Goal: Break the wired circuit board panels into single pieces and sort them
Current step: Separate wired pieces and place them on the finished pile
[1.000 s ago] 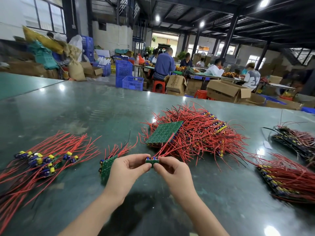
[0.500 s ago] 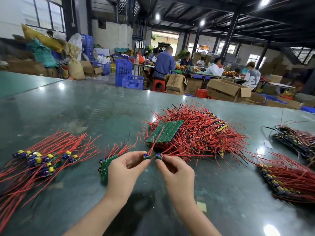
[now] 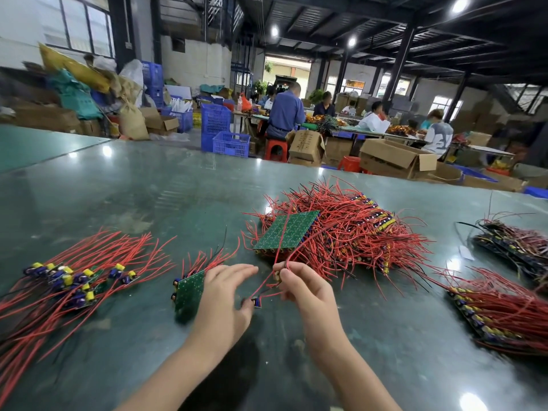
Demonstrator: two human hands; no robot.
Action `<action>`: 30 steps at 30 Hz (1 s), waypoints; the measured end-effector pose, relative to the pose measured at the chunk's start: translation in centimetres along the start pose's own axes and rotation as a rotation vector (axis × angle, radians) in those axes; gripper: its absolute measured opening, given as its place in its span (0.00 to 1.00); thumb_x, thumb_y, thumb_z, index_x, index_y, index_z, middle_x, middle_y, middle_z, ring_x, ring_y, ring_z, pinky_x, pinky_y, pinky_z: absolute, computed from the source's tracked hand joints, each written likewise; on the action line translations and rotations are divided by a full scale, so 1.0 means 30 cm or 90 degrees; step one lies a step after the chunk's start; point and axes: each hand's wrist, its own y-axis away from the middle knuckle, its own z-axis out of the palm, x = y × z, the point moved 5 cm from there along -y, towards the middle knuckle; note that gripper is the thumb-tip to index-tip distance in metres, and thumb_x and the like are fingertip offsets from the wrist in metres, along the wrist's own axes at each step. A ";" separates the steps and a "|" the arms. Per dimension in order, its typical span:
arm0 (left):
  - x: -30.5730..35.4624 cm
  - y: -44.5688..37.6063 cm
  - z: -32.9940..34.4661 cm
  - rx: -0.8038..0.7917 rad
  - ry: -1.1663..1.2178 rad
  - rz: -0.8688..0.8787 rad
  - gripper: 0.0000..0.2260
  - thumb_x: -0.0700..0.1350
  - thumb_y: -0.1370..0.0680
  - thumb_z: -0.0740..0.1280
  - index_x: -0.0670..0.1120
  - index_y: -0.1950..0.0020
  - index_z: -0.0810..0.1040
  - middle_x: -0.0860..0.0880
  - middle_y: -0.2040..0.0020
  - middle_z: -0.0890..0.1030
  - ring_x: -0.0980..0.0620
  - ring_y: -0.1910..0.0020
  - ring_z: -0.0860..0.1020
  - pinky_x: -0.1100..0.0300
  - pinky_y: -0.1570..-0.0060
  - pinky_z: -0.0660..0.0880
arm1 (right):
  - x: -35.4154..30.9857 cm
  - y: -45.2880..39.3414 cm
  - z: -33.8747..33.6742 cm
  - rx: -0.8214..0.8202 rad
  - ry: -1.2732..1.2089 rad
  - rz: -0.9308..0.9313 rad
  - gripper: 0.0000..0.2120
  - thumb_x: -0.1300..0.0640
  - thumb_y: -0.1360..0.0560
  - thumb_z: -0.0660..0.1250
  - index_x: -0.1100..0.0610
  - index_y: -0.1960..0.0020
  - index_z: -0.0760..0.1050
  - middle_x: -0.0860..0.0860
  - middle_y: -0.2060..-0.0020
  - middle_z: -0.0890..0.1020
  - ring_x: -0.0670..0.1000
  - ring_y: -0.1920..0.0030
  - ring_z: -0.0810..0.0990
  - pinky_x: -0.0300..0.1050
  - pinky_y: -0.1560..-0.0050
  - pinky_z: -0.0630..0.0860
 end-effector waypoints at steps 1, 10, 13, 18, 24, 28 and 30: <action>-0.003 -0.002 -0.007 0.001 0.064 -0.062 0.24 0.24 0.35 0.67 0.45 0.46 0.82 0.54 0.48 0.81 0.52 0.46 0.74 0.69 0.44 0.66 | 0.004 -0.001 -0.001 -0.007 0.013 -0.011 0.06 0.64 0.26 0.66 0.56 0.56 0.80 0.44 0.62 0.84 0.38 0.63 0.78 0.30 0.61 0.72; -0.013 0.009 0.049 -0.125 0.662 -0.379 0.10 0.32 0.25 0.65 0.43 0.50 0.81 0.47 0.53 0.85 0.56 0.57 0.81 0.60 0.50 0.75 | 0.008 0.003 0.016 -0.044 0.129 -0.014 0.16 0.72 0.26 0.64 0.52 0.55 0.80 0.51 0.56 0.84 0.46 0.57 0.81 0.38 0.51 0.77; -0.010 0.010 0.040 -0.097 0.612 -0.332 0.09 0.34 0.29 0.69 0.44 0.51 0.82 0.46 0.54 0.85 0.56 0.57 0.82 0.66 0.56 0.78 | 0.005 0.004 0.022 -0.044 0.220 -0.079 0.12 0.66 0.28 0.68 0.48 0.57 0.79 0.49 0.53 0.82 0.53 0.50 0.80 0.50 0.43 0.76; -0.028 0.019 0.059 -0.095 0.630 -0.378 0.09 0.36 0.28 0.69 0.41 0.49 0.79 0.46 0.58 0.85 0.55 0.62 0.81 0.63 0.60 0.78 | -0.012 0.005 0.013 -0.004 0.326 -0.179 0.12 0.61 0.29 0.71 0.42 0.57 0.78 0.44 0.54 0.78 0.52 0.47 0.77 0.46 0.47 0.75; -0.020 0.041 0.103 -0.191 0.773 -0.494 0.10 0.39 0.34 0.71 0.40 0.53 0.80 0.42 0.59 0.84 0.51 0.64 0.82 0.62 0.64 0.80 | 0.001 -0.010 -0.002 -0.024 0.185 -0.065 0.15 0.68 0.26 0.68 0.48 0.51 0.78 0.48 0.55 0.85 0.45 0.53 0.83 0.39 0.51 0.78; -0.029 0.027 0.088 -0.141 0.838 -0.468 0.12 0.36 0.33 0.69 0.39 0.50 0.81 0.40 0.55 0.84 0.49 0.60 0.84 0.61 0.61 0.80 | 0.003 -0.006 -0.004 -0.011 0.204 -0.070 0.13 0.67 0.26 0.68 0.49 0.55 0.80 0.49 0.54 0.85 0.52 0.54 0.83 0.53 0.49 0.80; -0.038 0.024 0.075 -0.087 0.821 -0.453 0.11 0.36 0.35 0.70 0.39 0.54 0.80 0.41 0.59 0.84 0.49 0.62 0.84 0.60 0.60 0.81 | 0.000 -0.003 -0.007 0.009 0.220 -0.092 0.11 0.66 0.27 0.70 0.49 0.57 0.79 0.50 0.55 0.84 0.54 0.54 0.83 0.58 0.50 0.79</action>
